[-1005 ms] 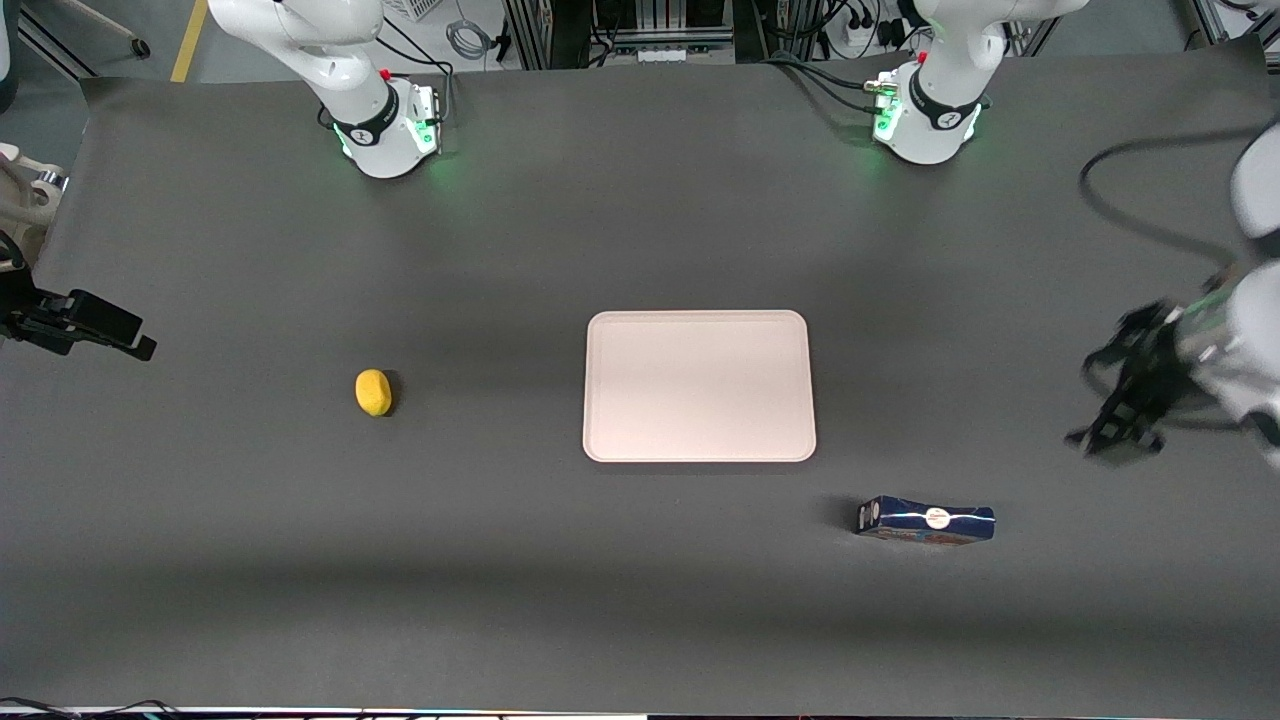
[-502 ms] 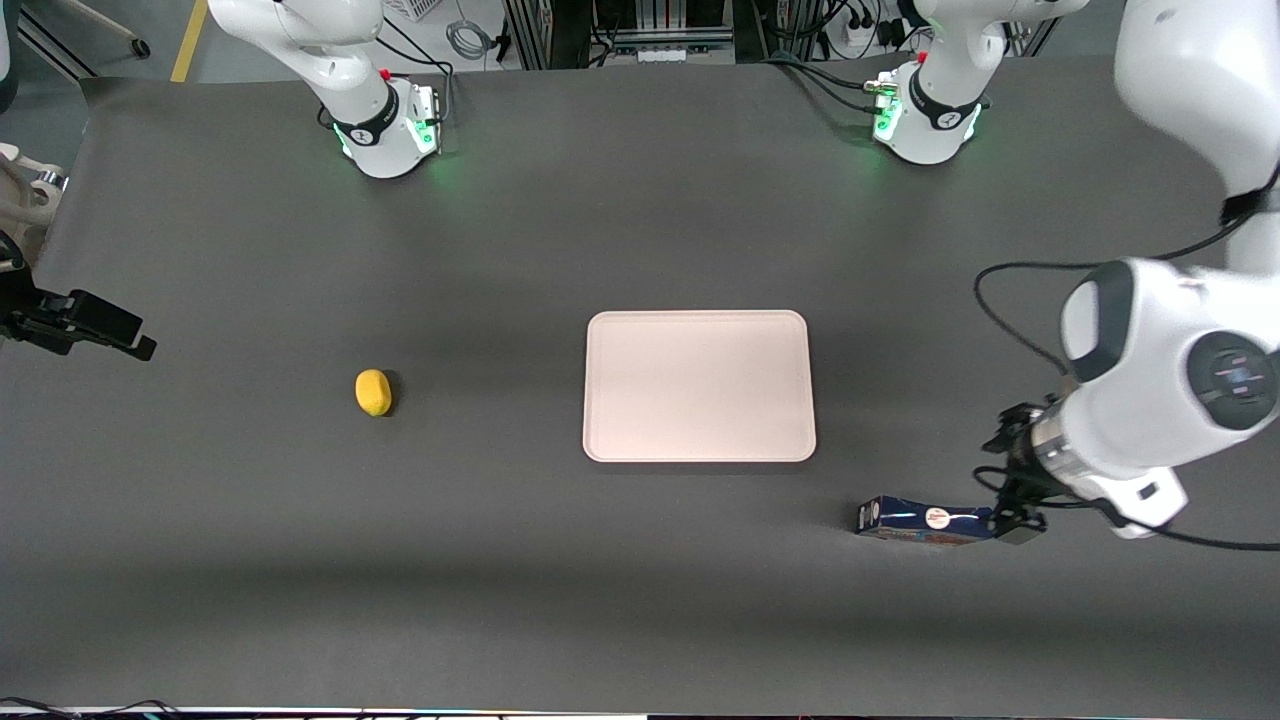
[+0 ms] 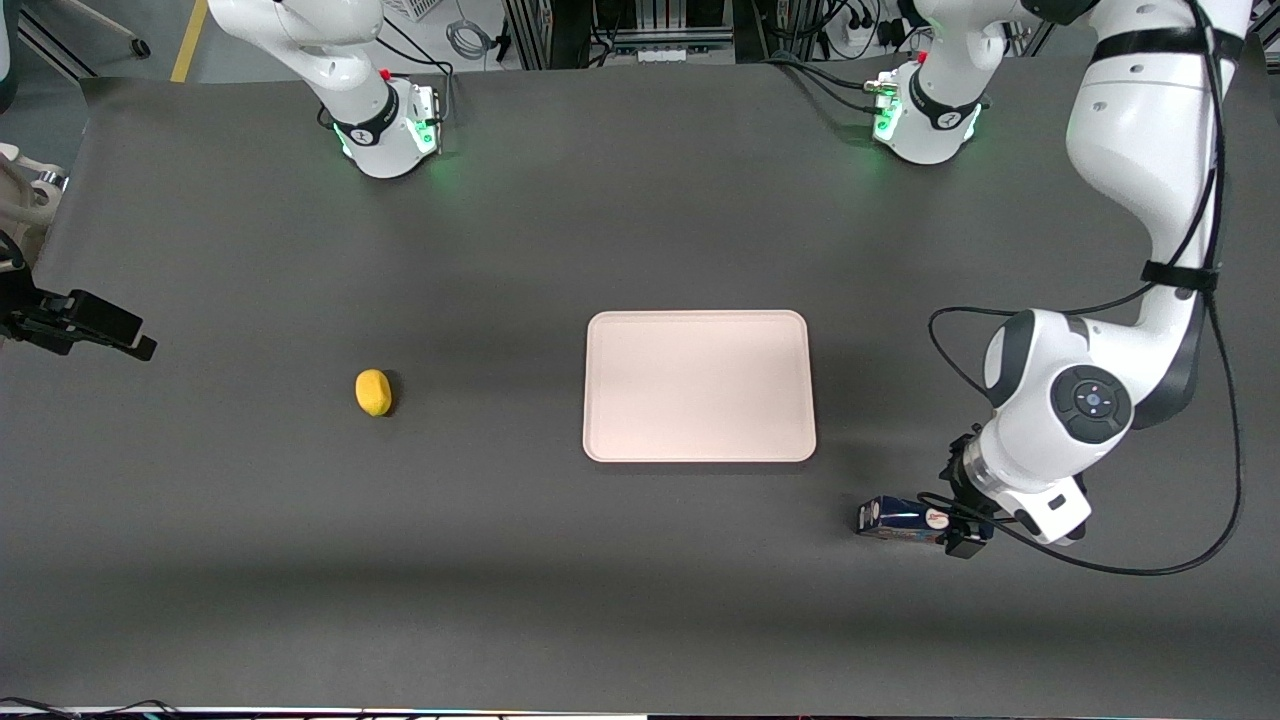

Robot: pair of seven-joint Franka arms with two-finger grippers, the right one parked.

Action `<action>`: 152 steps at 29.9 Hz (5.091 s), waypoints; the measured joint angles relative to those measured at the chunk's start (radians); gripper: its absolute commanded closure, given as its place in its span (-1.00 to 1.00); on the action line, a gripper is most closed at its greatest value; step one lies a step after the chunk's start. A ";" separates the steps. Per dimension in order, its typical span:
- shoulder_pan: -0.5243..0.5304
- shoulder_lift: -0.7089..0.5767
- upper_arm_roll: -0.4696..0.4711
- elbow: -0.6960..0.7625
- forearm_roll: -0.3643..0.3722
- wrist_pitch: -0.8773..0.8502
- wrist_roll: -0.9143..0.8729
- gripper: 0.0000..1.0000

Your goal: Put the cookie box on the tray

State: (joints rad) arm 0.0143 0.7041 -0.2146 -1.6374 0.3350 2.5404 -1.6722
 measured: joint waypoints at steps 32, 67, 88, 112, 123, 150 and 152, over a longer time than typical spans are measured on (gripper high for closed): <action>0.016 -0.518 -0.001 0.107 -0.092 -0.785 0.614 1.00; -0.008 -0.169 -0.357 -0.019 -0.205 -0.615 1.175 1.00; 0.000 -0.171 -0.321 -0.223 -0.202 -0.327 1.195 -1.00; 0.022 -0.560 -0.180 0.048 -0.204 -0.883 1.256 -1.00; 0.027 -0.754 0.083 0.142 -0.238 -1.201 1.669 -1.00; 0.027 -0.954 0.160 -0.305 -0.307 -0.880 1.754 -1.00; 0.027 -0.955 0.160 -0.305 -0.307 -0.880 1.754 -1.00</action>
